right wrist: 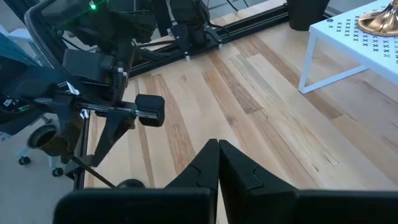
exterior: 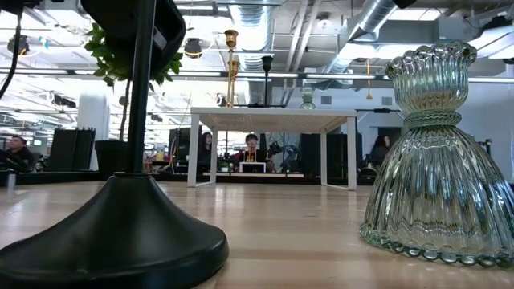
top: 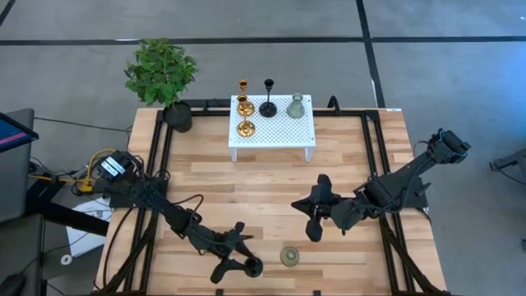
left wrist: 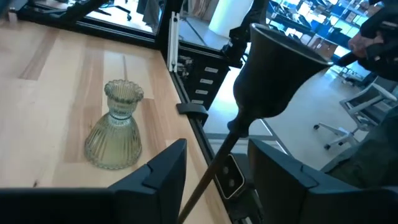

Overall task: Pick & Place candle stick holders
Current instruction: Put the black candle holder on the shelf aligned with the other black candle holder

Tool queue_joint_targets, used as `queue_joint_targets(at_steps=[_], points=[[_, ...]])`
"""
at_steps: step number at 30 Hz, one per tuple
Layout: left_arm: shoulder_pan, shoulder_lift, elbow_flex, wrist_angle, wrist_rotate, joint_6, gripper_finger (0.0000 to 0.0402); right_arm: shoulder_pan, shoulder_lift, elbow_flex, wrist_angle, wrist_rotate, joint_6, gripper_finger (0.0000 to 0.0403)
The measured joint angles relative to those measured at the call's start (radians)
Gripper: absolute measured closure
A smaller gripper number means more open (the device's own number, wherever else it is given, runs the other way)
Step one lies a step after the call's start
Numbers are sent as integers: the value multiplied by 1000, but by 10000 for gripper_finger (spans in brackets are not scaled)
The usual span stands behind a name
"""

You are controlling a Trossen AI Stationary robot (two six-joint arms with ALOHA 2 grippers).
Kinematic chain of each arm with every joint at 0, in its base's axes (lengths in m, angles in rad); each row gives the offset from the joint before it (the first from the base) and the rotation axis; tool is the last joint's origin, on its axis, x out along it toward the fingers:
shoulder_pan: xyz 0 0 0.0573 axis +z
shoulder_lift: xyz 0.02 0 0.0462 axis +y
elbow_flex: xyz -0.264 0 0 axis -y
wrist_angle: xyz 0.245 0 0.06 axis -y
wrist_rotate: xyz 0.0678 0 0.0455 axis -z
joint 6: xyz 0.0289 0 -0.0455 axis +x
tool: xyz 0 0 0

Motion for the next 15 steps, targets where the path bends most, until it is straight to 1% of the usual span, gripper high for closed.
queue_joint_targets(at_steps=[15], points=[[-2,0,0,0,0,-30,279,0,0,0,-3,0,0,403]])
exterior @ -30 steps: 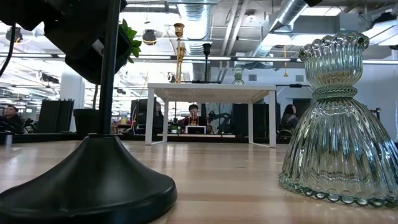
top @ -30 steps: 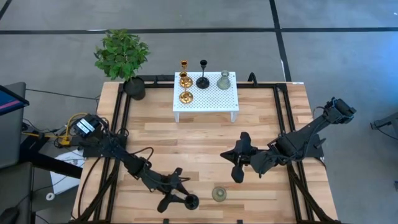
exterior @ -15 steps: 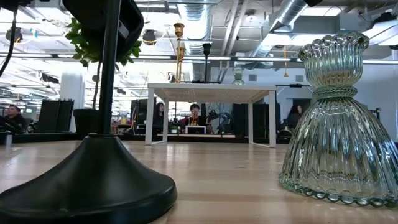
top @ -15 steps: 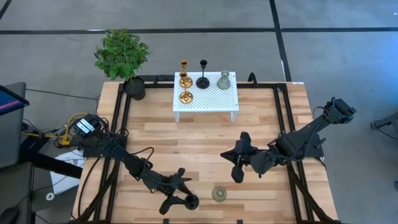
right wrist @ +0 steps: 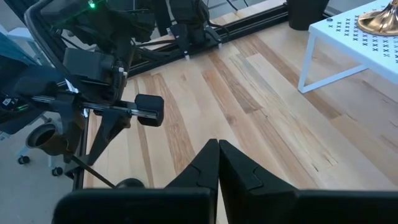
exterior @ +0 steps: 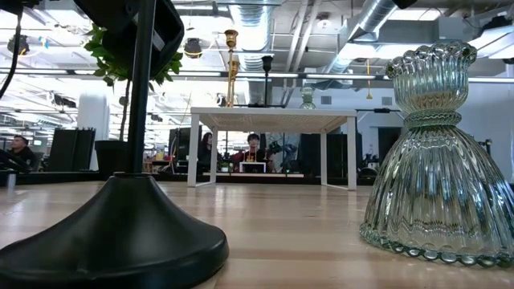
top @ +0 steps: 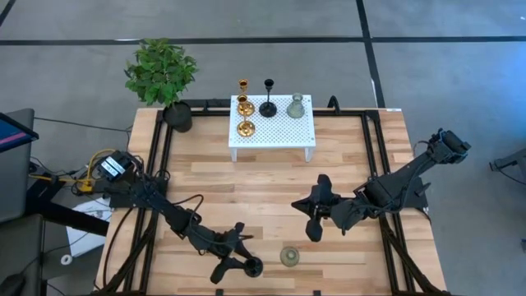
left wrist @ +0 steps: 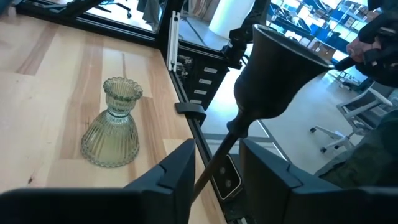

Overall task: Pick & Place candle stick holders
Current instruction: Put the black candle holder on the shelf aligned with the other black candle holder

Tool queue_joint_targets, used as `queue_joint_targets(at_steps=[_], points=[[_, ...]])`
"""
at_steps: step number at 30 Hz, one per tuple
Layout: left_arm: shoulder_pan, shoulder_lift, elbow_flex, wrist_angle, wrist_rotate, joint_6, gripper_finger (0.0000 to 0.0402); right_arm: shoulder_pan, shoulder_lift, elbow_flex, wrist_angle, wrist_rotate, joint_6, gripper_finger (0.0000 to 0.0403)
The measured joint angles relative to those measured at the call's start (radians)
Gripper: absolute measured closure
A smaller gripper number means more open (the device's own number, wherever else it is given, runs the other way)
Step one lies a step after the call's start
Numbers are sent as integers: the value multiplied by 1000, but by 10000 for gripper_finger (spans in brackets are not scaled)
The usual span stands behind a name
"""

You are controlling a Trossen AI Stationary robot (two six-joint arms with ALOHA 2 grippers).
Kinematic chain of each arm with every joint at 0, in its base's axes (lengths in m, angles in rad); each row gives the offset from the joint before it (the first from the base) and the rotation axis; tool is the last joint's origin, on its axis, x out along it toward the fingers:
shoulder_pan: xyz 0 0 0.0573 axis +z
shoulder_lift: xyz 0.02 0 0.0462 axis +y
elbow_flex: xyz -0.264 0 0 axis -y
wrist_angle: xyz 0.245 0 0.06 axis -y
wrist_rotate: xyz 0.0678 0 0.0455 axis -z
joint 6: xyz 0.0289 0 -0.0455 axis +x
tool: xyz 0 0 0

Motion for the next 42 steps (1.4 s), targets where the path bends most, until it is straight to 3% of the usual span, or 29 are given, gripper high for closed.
queue_joint_targets(at_steps=[10,21,34,42], points=[[0,0,0,0,0,-1,316,0,0,0,-4,0,0,403],[1,0,0,4,-2,0,393,0,0,0,-4,0,0,403],[0,1,0,6,-35,-1,396,0,0,0,-4,0,0,403],[-5,1,0,8,37,0,382,0,0,0,-4,0,0,403]])
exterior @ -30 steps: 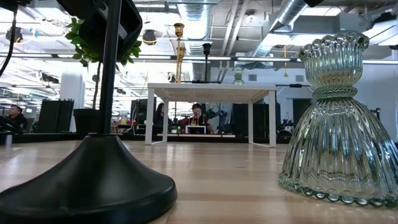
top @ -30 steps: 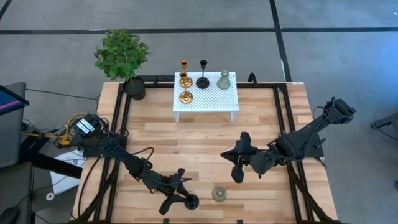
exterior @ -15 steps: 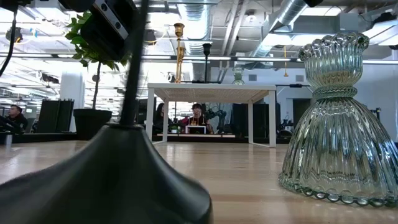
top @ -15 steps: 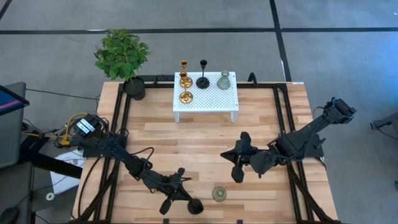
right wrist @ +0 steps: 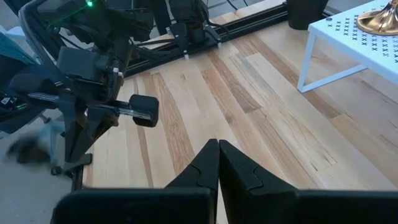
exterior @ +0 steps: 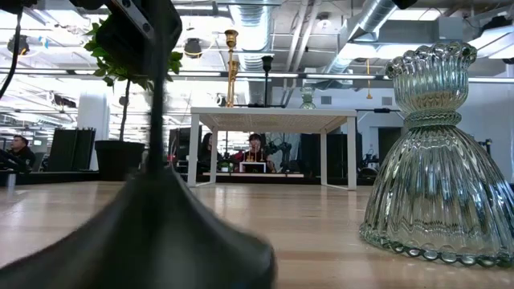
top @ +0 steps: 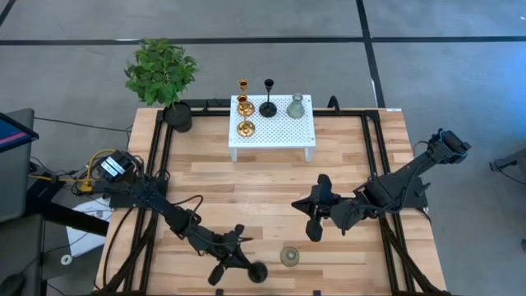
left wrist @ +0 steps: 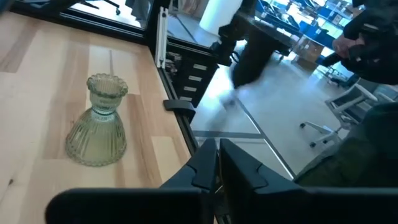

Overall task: Pick & Place candle stick holders
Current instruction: Put the black candle holder on the shelf aligned with the other black candle holder

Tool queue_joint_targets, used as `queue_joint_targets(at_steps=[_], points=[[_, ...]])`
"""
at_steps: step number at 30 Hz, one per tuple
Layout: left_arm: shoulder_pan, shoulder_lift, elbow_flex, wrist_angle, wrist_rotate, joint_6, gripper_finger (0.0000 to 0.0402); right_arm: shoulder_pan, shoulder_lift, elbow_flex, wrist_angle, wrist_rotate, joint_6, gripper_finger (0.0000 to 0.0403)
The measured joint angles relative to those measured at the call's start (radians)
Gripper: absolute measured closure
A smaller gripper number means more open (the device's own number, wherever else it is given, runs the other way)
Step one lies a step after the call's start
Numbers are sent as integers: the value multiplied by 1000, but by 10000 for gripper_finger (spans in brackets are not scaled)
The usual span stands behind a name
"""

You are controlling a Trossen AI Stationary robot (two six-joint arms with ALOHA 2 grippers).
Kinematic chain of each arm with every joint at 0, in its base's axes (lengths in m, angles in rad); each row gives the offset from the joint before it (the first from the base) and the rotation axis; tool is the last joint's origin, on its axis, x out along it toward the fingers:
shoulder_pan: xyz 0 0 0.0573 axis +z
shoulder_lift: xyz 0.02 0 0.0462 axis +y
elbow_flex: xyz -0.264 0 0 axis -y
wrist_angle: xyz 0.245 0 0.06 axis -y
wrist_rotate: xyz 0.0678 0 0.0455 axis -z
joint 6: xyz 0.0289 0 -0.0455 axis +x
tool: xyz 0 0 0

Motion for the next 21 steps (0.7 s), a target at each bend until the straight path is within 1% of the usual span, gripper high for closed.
queue_joint_targets(at_steps=[8,12,15,19,21], points=[[0,0,0,1,12,2,376,1,0,0,-31,-2,0,403],[-15,0,3,18,12,9,393,1,0,0,-40,-3,0,403],[-42,0,15,15,8,55,397,1,0,0,-52,-3,0,403],[-83,0,46,9,-55,108,397,1,0,0,-74,-4,0,403],[-105,0,80,-32,-106,138,398,1,0,0,-81,-4,0,403]])
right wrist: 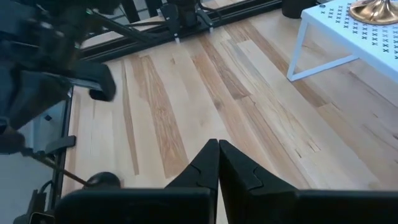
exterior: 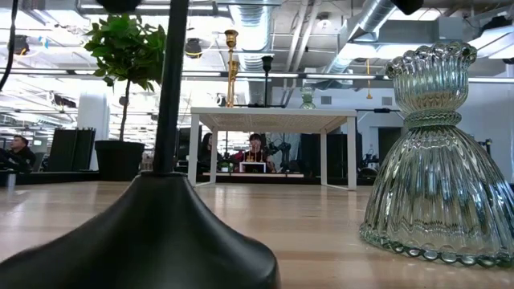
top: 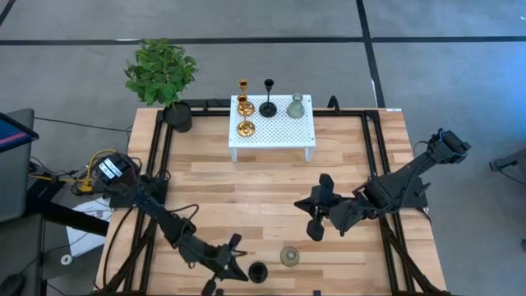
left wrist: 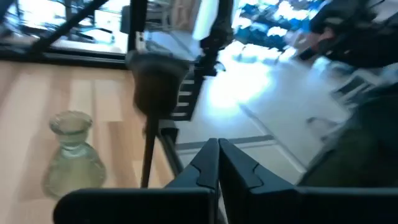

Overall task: Pick & Place candle stick holders
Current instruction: Put the black candle holder on the shelf aligned with the other black candle holder

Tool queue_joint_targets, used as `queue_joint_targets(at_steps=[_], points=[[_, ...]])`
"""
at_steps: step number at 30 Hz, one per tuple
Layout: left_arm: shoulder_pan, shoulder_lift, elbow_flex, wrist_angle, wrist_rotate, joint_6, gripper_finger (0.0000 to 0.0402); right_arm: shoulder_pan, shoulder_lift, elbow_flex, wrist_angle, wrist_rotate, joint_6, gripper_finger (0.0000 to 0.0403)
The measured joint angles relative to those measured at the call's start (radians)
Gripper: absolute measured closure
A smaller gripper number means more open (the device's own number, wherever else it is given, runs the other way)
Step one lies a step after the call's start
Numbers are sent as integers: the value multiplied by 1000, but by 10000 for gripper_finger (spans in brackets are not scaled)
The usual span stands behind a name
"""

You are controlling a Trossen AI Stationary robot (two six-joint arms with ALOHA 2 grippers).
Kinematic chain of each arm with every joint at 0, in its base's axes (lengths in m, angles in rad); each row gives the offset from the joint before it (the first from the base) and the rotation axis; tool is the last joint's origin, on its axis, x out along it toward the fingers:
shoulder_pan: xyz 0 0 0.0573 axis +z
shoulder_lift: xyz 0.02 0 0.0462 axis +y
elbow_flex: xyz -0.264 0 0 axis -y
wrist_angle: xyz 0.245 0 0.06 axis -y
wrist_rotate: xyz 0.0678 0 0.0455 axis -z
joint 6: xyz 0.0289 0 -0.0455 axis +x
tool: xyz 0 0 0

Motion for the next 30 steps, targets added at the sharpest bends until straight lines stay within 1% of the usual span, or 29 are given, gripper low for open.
queue_joint_targets(at_steps=[3,6,9,13,15,18,22,27,30], points=[[-31,0,74,-127,-82,59,398,0,0,0,-3,0,0,403],[-52,0,141,-269,-134,72,398,0,0,0,-11,0,0,403],[-65,-12,148,-327,-187,71,398,0,0,0,-12,0,0,403],[-80,-29,148,-405,-336,71,398,4,0,0,-13,0,0,403],[-75,-28,148,-436,-355,65,398,6,0,0,-13,0,-8,403],[-55,-28,148,-449,-327,19,398,17,0,0,-13,0,-19,403],[-14,-25,148,-455,-243,-12,386,19,0,0,-13,0,-27,403],[45,-25,148,-454,-87,-57,341,19,0,0,-17,0,-53,403],[68,-25,148,-453,-38,-68,307,19,0,0,-17,0,-54,403]])
